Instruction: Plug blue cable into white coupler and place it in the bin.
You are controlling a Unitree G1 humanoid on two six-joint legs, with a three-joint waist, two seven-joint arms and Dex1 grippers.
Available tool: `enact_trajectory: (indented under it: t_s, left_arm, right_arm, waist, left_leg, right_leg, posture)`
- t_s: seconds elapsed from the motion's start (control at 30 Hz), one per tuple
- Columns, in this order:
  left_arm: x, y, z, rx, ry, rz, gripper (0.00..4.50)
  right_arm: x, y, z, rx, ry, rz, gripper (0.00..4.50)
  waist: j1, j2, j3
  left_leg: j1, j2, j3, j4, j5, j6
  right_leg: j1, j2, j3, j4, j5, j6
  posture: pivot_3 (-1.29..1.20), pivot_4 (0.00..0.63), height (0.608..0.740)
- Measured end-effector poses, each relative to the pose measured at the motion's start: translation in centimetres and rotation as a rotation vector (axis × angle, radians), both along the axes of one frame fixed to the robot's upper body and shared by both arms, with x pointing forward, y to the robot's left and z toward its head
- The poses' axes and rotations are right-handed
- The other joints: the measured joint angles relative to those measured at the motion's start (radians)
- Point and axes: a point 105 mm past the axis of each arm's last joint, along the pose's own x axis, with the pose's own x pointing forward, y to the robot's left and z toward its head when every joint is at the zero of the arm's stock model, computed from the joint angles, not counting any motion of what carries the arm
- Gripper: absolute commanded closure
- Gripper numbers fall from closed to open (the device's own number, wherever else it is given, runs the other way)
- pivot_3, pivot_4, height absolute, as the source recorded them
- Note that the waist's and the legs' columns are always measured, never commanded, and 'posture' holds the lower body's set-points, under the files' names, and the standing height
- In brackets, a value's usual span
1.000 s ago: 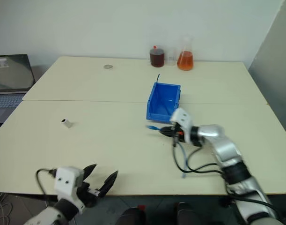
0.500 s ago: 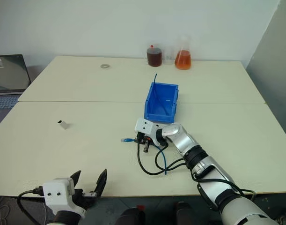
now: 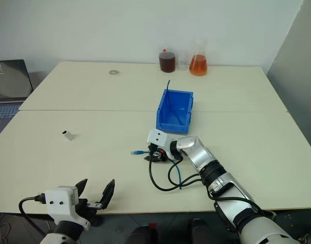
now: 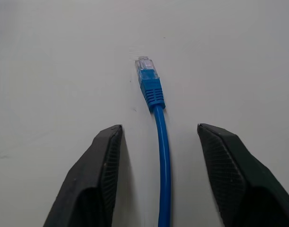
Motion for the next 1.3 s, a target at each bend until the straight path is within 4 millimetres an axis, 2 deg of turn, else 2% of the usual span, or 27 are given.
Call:
enact_trajectory:
  t_s: [0.07, 0.13, 0.2, 0.27, 0.33, 0.47, 0.57, 0.63, 0.7, 0.83, 0.97, 1.07, 1.2, 1.3]
  left_arm:
    - [0.3, 1.6, 0.4, 0.007, -0.015, 0.058, 0.00]
    - [0.9, 3.9, 0.8, 0.042, -0.023, 0.149, 0.00]
    - [1.2, 5.7, 0.7, 0.063, -0.014, 0.226, 0.00]
    - [2.5, 7.1, 1.0, 0.086, -0.014, 0.251, 0.00]
    - [3.7, 8.2, 1.7, 0.108, -0.030, 0.256, 0.00]
    - [5.3, 10.3, 1.4, 0.138, 0.001, 0.272, 0.00]
    - [7.0, 10.9, 1.2, 0.112, 0.009, 0.293, 0.00]
    - [8.9, 9.7, 1.6, 0.094, -0.009, 0.253, 0.00]
    - [10.2, 6.5, 1.3, 0.076, -0.003, 0.112, 0.00]
    - [11.1, 2.4, 0.5, 0.040, 0.050, -0.155, 0.00]
    - [12.4, 0.8, 1.9, 0.076, 0.069, -0.411, 0.00]
    - [13.3, -0.1, 2.3, 0.191, 0.094, -0.628, 0.00]
    - [13.7, -0.8, 0.7, 0.302, 0.179, -0.879, 0.00]
    - [14.3, -0.8, -0.3, 0.374, 0.208, -0.988, 0.00]
  right_arm:
    - [-0.5, -1.7, 0.4, 0.021, 0.048, -0.017, 0.56]
    - [-0.6, -3.8, 2.2, 0.096, 0.110, -0.076, 0.03]
    - [-0.6, -4.8, 4.3, 0.168, 0.137, -0.109, 0.03]
    - [-1.5, -6.0, 7.0, 0.269, 0.200, -0.108, 0.03]
    - [-2.2, -6.4, 9.0, 0.316, 0.202, -0.083, 0.03]
    - [-2.3, -7.5, 9.8, 0.313, 0.178, -0.087, 0.03]
    - [-1.9, -7.9, 9.9, 0.306, 0.141, -0.101, 0.03]
    - [-1.6, -8.1, 10.1, 0.303, 0.104, -0.113, 0.03]
    - [-1.6, -8.1, 9.9, 0.281, 0.080, -0.112, 0.03]
    - [-1.6, -8.8, 9.1, 0.264, 0.078, -0.146, 0.03]
    - [-2.0, -9.3, 8.6, 0.247, 0.084, -0.159, 0.03]
    - [-2.2, -9.3, 9.0, 0.243, 0.067, -0.156, 0.03]
    - [-2.3, -10.0, 8.7, 0.237, 0.076, -0.193, 0.03]
    - [-2.3, -10.3, 8.6, 0.243, 0.080, -0.215, 0.03]
  waist:
    - [0.004, 0.000, 0.000]
    - [0.003, 0.000, 0.000]
    - [0.000, -0.001, 0.000]
    - [-0.001, -0.001, 0.000]
    - [-0.002, -0.002, -0.001]
    - [-0.005, -0.002, -0.001]
    - [-0.002, -0.002, -0.001]
    - [0.002, -0.002, -0.001]
    - [0.003, -0.003, -0.001]
    - [0.002, -0.003, -0.001]
    - [0.001, -0.002, -0.001]
    - [0.001, -0.002, -0.001]
    - [-0.002, -0.002, -0.001]
    - [0.001, -0.002, -0.001]
  left_leg:
    - [0.000, -0.001, 0.000, 0.000, 0.000, 0.000]
    - [0.000, -0.001, 0.000, 0.001, 0.000, 0.000]
    - [0.001, -0.001, 0.000, 0.001, 0.000, 0.000]
    - [0.001, -0.001, -0.001, 0.001, 0.000, 0.000]
    - [0.003, -0.001, 0.000, 0.001, 0.000, 0.000]
    - [0.005, -0.001, 0.001, 0.001, 0.000, 0.000]
    - [0.005, -0.001, 0.000, 0.001, 0.000, 0.000]
    - [0.004, -0.001, 0.000, 0.001, 0.000, 0.000]
    - [0.004, -0.002, 0.001, 0.001, 0.000, 0.000]
    - [-0.001, -0.003, 0.001, 0.001, 0.000, -0.001]
    - [-0.002, -0.002, 0.000, 0.000, 0.000, -0.001]
    - [-0.001, -0.003, 0.001, 0.000, 0.000, -0.001]
    - [-0.002, -0.003, 0.002, 0.000, 0.000, -0.001]
    - [-0.005, -0.003, 0.002, 0.000, 0.000, -0.001]
  right_leg:
    - [0.000, -0.001, 0.000, 0.001, 0.000, 0.000]
    - [0.000, -0.001, 0.000, 0.001, 0.000, 0.000]
    - [0.000, -0.001, 0.000, 0.003, 0.000, 0.000]
    - [0.000, 0.000, 0.000, 0.005, 0.000, 0.000]
    - [0.000, 0.002, 0.000, 0.006, -0.001, -0.001]
    - [0.001, 0.003, 0.001, 0.007, -0.001, -0.002]
    - [0.001, 0.003, 0.000, 0.008, -0.001, -0.002]
    - [0.001, 0.001, 0.000, 0.008, -0.001, -0.001]
    - [0.001, -0.002, 0.001, 0.008, 0.000, 0.000]
    - [-0.003, -0.004, 0.000, 0.007, 0.000, 0.000]
    - [-0.006, -0.002, 0.000, 0.009, 0.000, -0.001]
    - [-0.005, 0.001, 0.000, 0.009, 0.000, -0.001]
    - [-0.007, 0.001, 0.001, 0.009, -0.001, -0.002]
    - [-0.010, 0.001, 0.001, 0.010, -0.001, -0.002]
  posture:
    - [0.00, 0.150, 0.740]
    - [0.00, 0.150, 0.740]
    - [0.00, 0.150, 0.740]
    - [0.00, 0.150, 0.740]
    - [0.00, 0.150, 0.740]
    - [0.00, 0.150, 0.740]
    - [0.00, 0.150, 0.740]
    - [0.00, 0.150, 0.740]
    - [0.00, 0.150, 0.740]
    - [0.00, 0.150, 0.740]
    - [0.00, 0.150, 0.740]
    - [0.00, 0.150, 0.740]
    - [0.00, 0.150, 0.740]
    - [0.00, 0.150, 0.740]
